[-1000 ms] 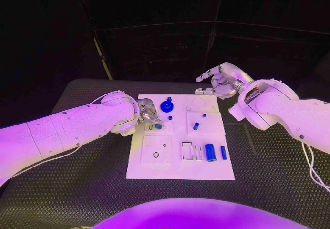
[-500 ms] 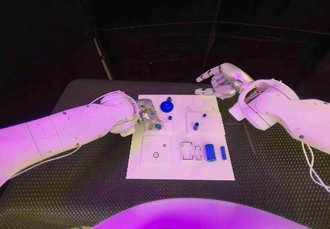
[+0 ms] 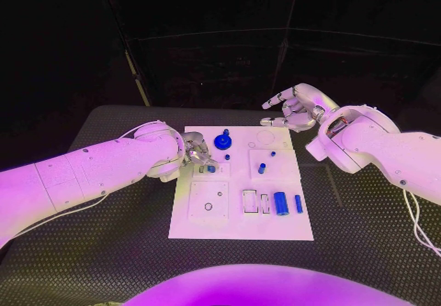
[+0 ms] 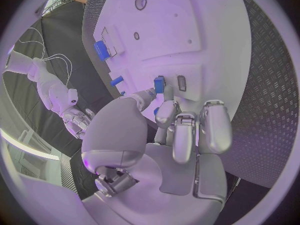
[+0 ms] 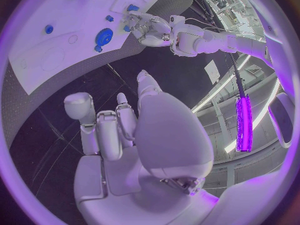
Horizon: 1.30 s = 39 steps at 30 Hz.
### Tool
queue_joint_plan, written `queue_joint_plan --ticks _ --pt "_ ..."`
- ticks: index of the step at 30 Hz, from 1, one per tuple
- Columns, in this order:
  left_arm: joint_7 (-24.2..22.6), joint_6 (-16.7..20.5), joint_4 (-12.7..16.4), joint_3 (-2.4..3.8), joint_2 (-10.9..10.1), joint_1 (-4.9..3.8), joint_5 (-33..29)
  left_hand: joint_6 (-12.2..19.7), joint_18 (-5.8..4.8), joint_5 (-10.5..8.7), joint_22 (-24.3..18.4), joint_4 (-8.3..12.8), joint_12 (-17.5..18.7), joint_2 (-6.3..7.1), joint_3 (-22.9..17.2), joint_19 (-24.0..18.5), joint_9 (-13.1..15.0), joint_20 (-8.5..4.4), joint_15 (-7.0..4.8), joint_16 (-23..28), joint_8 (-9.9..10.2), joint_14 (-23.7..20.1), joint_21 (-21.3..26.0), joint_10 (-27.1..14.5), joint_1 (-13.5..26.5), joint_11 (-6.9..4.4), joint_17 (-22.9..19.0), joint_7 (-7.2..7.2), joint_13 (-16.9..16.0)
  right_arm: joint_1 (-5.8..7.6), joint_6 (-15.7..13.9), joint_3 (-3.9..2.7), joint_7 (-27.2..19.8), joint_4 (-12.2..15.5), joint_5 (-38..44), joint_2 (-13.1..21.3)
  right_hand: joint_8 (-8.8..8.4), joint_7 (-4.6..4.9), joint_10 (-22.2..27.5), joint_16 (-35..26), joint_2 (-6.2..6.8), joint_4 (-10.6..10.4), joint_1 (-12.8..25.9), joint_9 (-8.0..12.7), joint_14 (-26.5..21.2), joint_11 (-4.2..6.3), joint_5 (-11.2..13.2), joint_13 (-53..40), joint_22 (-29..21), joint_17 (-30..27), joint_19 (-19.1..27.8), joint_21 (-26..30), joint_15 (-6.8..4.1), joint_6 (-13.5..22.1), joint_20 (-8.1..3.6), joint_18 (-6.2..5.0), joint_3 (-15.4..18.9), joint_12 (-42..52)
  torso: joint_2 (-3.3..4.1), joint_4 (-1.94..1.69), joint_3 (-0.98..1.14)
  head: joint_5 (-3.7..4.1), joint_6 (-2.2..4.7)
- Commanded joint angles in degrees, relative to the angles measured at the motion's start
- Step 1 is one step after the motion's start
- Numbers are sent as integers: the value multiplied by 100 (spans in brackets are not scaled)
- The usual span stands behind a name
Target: Assemble the parts on the task board
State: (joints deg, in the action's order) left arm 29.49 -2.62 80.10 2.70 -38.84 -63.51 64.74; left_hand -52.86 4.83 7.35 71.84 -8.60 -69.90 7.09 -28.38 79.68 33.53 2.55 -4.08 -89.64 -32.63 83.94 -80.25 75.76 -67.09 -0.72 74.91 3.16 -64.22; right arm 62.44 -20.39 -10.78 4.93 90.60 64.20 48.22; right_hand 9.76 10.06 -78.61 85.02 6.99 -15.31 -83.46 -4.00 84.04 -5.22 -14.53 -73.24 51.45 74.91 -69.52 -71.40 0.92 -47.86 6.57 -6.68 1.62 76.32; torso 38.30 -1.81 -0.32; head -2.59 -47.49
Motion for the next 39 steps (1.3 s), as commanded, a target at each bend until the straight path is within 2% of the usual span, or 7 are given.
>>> queue_joint_plan --ticks 1,19,39 --pt "1 -109 -5 -3 2 1 15 -48 -93 -28 10 0 -33 -3 48 31 -5 -26 -12 -36 29 606 -1 29 86 -20 1509 -4 -15 10 10 -5 -40 6 16 -3 34 -14 4 -25 -61 -2 -7 2 342 37 38 5 -9 383 27 15 -51 6 2 -58 28 -9 -1 0 1 -1 -1" --pt "2 -106 -33 -3 17 1 15 -98 -96 -26 29 -120 -54 -31 201 44 -2 -31 -18 -36 39 606 -6 41 187 -27 1509 -13 -33 9 5 -5 -42 6 16 -1 36 -13 4 -28 -72 -15 17 4 341 36 36 5 -7 379 23 16 -50 12 1 -57 41 -8 3 -1 3 12 3" --pt "4 -127 -88 -2 74 0 15 -172 -101 -36 58 -318 -93 -72 590 63 21 -36 -22 -36 36 606 -11 67 339 -32 1509 -21 -68 9 1 -5 -44 18 15 10 40 -12 5 -30 -82 -34 52 5 342 35 34 6 -16 379 24 23 -50 16 1 -58 61 -8 2 1 5 48 -9"
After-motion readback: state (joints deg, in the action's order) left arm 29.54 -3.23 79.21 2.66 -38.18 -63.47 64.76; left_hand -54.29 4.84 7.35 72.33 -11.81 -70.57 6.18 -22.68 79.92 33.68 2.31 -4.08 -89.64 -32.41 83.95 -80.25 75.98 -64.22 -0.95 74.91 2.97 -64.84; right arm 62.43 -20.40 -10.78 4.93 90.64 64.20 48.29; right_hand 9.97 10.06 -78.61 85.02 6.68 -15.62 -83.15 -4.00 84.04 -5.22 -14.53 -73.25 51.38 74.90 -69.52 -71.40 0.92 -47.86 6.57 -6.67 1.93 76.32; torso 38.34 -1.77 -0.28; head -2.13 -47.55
